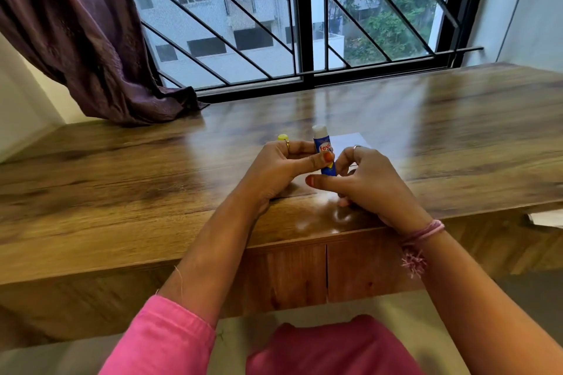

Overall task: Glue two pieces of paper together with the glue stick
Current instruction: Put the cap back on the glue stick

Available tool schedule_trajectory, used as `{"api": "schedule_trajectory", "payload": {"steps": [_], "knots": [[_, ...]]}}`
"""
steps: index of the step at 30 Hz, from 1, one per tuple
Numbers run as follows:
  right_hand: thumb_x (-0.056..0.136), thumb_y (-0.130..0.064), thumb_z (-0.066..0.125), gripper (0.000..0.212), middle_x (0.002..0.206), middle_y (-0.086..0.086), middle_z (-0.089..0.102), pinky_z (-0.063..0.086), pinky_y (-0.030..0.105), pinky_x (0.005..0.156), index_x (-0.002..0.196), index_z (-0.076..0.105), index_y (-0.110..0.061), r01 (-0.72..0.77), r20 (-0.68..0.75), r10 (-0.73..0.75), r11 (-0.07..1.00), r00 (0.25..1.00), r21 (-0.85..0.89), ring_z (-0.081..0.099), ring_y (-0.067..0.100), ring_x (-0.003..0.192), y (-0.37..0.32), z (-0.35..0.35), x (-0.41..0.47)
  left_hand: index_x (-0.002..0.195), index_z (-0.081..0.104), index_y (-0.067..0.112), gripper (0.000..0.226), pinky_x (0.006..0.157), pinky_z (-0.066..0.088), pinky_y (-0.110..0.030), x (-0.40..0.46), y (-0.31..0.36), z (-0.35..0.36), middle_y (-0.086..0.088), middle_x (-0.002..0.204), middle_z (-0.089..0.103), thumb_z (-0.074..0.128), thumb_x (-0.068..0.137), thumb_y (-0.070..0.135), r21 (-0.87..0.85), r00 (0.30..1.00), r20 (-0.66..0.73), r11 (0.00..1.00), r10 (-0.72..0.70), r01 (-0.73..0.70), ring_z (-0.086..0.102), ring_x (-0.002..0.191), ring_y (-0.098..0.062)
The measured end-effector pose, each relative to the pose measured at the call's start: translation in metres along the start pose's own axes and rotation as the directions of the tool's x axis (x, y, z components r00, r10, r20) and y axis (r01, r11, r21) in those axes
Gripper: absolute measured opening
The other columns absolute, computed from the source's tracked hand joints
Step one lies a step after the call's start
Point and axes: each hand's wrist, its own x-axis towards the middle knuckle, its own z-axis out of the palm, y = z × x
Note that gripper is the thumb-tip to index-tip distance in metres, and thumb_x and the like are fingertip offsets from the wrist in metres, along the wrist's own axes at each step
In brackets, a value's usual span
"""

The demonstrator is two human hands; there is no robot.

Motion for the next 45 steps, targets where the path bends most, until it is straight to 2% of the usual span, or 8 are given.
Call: {"api": "schedule_trajectory", "payload": {"steps": [8, 13, 18, 22, 26, 33, 40, 45], "knots": [[0.067, -0.026, 0.083, 0.028, 0.095, 0.000, 0.062, 0.044, 0.016, 0.048, 0.087, 0.071, -0.011, -0.053, 0.176, 0.033, 0.993, 0.984, 0.109, 0.055, 0.004, 0.046, -0.001, -0.007, 0.001, 0.091, 0.075, 0.021, 0.022, 0.077, 0.052, -0.015, -0.001, 0.001, -0.002, 0.001, 0.093, 0.076, 0.078, 0.070, 0.026, 0.031, 1.000, -0.005, 0.999, -0.009, 0.009, 0.070, 0.094, -0.011], [0.059, -0.041, 0.086, 0.037, 0.047, -0.009, 0.054, 0.036, 0.018, 0.043, 0.065, 0.056, -0.020, -0.019, -0.016, 0.019, 1.000, 1.000, -0.010, 0.046, 0.000, 0.035, -0.001, -0.001, -0.001, 0.092, 0.075, 0.020, 0.028, 0.086, 0.053, -0.024, -0.001, 0.002, 0.001, -0.001, 0.096, 0.076, 0.078, 0.068, 0.034, 0.028, 1.000, -0.007, 1.000, -0.005, 0.006, 0.070, 0.097, -0.014], [0.061, -0.047, 0.083, 0.039, 0.052, -0.011, 0.052, 0.036, 0.020, 0.047, 0.072, 0.058, -0.019, -0.014, 0.036, 0.014, 1.000, 0.999, -0.001, 0.046, 0.002, 0.042, -0.003, -0.002, -0.001, 0.094, 0.076, 0.016, 0.033, 0.098, 0.047, -0.040, -0.001, 0.002, 0.000, -0.004, 0.098, 0.075, 0.078, 0.070, 0.037, 0.027, 1.000, -0.023, 1.000, 0.002, -0.002, 0.069, 0.100, -0.017], [0.069, -0.034, 0.080, 0.028, 0.058, -0.003, 0.057, 0.035, 0.016, 0.039, 0.089, 0.070, -0.016, -0.094, 0.228, 0.056, 0.983, 0.972, 0.160, 0.045, 0.006, 0.043, -0.002, -0.009, 0.000, 0.096, 0.075, 0.015, 0.033, 0.089, 0.050, -0.025, -0.002, 0.002, -0.004, -0.004, 0.098, 0.075, 0.077, 0.070, 0.036, 0.038, 1.000, -0.024, 0.999, 0.003, -0.002, 0.069, 0.100, -0.015], [0.064, -0.034, 0.084, 0.031, 0.084, -0.002, 0.064, 0.036, 0.011, 0.045, 0.086, 0.072, -0.015, -0.045, 0.137, 0.032, 0.995, 0.990, 0.087, 0.051, -0.003, 0.050, 0.003, -0.005, 0.003, 0.093, 0.075, 0.016, 0.031, 0.082, 0.052, -0.019, -0.001, 0.001, -0.002, -0.002, 0.095, 0.076, 0.078, 0.068, 0.035, 0.047, 1.000, -0.025, 0.999, -0.004, 0.005, 0.070, 0.097, -0.013], [0.059, -0.046, 0.083, 0.040, 0.063, -0.009, 0.049, 0.036, 0.010, 0.050, 0.065, 0.052, -0.022, 0.044, -0.106, -0.061, 0.987, 0.992, -0.157, 0.046, 0.004, 0.057, 0.006, 0.003, 0.002, 0.087, 0.076, 0.023, 0.024, 0.083, 0.049, -0.022, 0.001, 0.000, 0.002, 0.001, 0.093, 0.076, 0.077, 0.067, 0.036, 0.040, 0.999, -0.042, 0.999, -0.001, 0.003, 0.070, 0.095, -0.011], [0.075, -0.035, 0.076, 0.019, 0.052, -0.019, 0.059, 0.037, 0.005, 0.047, 0.085, 0.067, -0.022, 0.052, 0.126, -0.065, 0.994, 0.990, 0.101, 0.052, -0.007, 0.048, -0.002, -0.003, -0.002, 0.093, 0.075, 0.018, 0.030, 0.069, 0.047, -0.007, -0.003, 0.003, -0.002, 0.001, 0.093, 0.076, 0.074, 0.070, 0.038, 0.019, 0.998, -0.059, 0.999, 0.028, -0.027, 0.069, 0.091, -0.006], [0.071, -0.032, 0.080, 0.018, 0.044, -0.016, 0.051, 0.033, 0.006, 0.044, 0.079, 0.069, -0.020, 0.023, 0.066, -0.027, 0.998, 0.997, 0.065, 0.046, -0.004, 0.041, 0.000, -0.002, -0.001, 0.091, 0.075, 0.018, 0.027, 0.086, 0.051, -0.024, -0.001, 0.002, -0.001, -0.002, 0.094, 0.076, 0.076, 0.069, 0.034, 0.038, 0.999, -0.044, 0.999, -0.004, 0.006, 0.070, 0.095, -0.013]]}}
